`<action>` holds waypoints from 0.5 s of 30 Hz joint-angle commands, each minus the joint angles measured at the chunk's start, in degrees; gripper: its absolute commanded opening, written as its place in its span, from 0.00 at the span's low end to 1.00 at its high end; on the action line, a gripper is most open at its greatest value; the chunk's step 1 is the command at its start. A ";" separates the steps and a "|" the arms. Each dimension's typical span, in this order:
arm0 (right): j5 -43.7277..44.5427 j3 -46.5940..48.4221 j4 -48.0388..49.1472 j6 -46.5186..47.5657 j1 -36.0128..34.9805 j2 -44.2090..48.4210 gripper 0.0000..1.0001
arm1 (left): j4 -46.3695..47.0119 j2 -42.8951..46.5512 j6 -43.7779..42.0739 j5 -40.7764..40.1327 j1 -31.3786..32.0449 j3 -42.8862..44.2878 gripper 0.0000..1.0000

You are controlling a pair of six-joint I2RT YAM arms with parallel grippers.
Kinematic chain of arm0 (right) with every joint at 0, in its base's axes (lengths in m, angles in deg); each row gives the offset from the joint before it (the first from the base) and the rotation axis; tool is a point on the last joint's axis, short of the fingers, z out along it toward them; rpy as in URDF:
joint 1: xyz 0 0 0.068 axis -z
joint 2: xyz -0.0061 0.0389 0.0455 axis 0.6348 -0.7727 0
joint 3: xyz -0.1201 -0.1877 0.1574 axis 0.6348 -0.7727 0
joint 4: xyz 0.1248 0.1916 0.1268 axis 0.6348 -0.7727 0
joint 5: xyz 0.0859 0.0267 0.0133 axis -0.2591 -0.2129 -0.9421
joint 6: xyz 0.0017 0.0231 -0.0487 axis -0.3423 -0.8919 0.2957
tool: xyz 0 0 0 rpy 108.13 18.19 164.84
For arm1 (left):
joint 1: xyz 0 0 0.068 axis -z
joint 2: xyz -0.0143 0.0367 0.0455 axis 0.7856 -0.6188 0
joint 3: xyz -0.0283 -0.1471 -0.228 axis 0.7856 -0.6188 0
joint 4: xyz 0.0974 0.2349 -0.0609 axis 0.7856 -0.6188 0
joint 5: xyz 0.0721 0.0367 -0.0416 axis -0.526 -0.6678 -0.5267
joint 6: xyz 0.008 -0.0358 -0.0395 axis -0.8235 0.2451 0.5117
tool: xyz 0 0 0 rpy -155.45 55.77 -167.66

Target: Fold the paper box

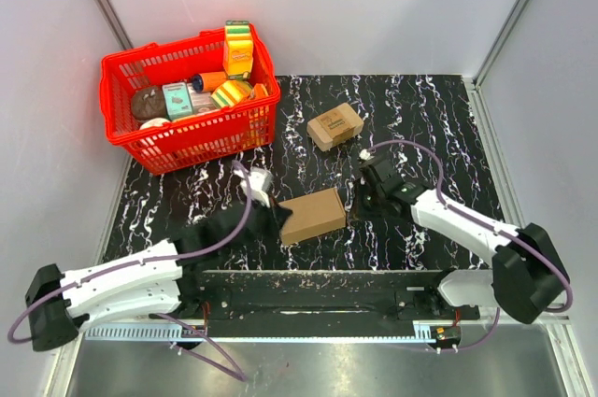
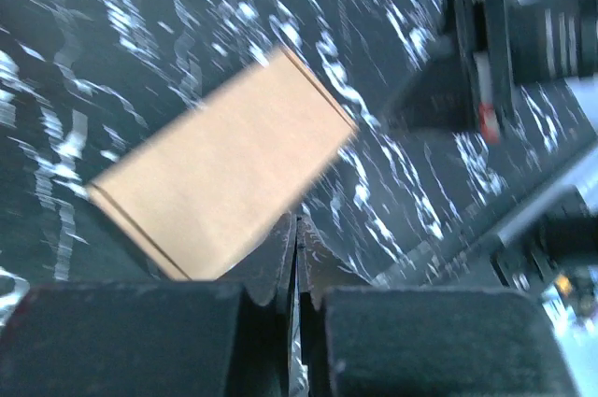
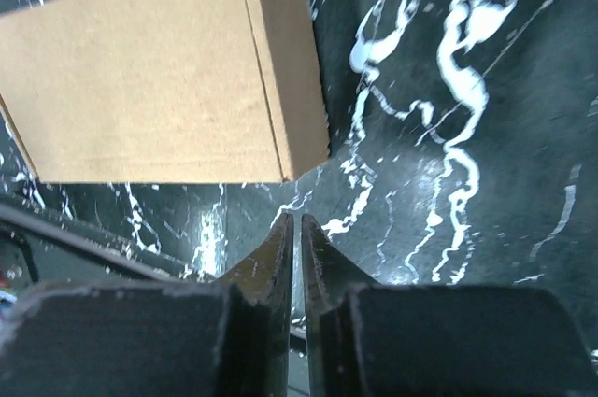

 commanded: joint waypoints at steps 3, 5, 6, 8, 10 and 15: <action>-10.60 -3.06 5.88 -2.33 0.08 -4.33 0.11 | 3.49 -6.25 -9.24 6.96 -16.90 2.63 0.00; -11.12 -3.59 7.20 -2.51 -0.01 -5.29 0.11 | 4.90 -10.64 -10.82 7.51 -19.37 3.77 0.00; -11.21 -3.77 7.99 -2.77 -0.01 -5.82 0.11 | 4.91 -13.01 -11.61 7.16 -20.16 4.82 0.00; -11.74 -3.94 9.31 -3.21 -0.01 -6.79 0.11 | 4.91 -17.24 -12.50 5.93 -21.83 6.66 0.00; -11.04 -3.42 9.75 -3.39 -0.01 -7.75 0.10 | 4.91 -21.02 -12.59 4.97 -23.59 8.51 0.00; -9.19 -2.10 9.93 -2.95 -0.01 -9.78 0.10 | 4.03 -28.49 -12.67 3.55 -27.11 12.12 0.00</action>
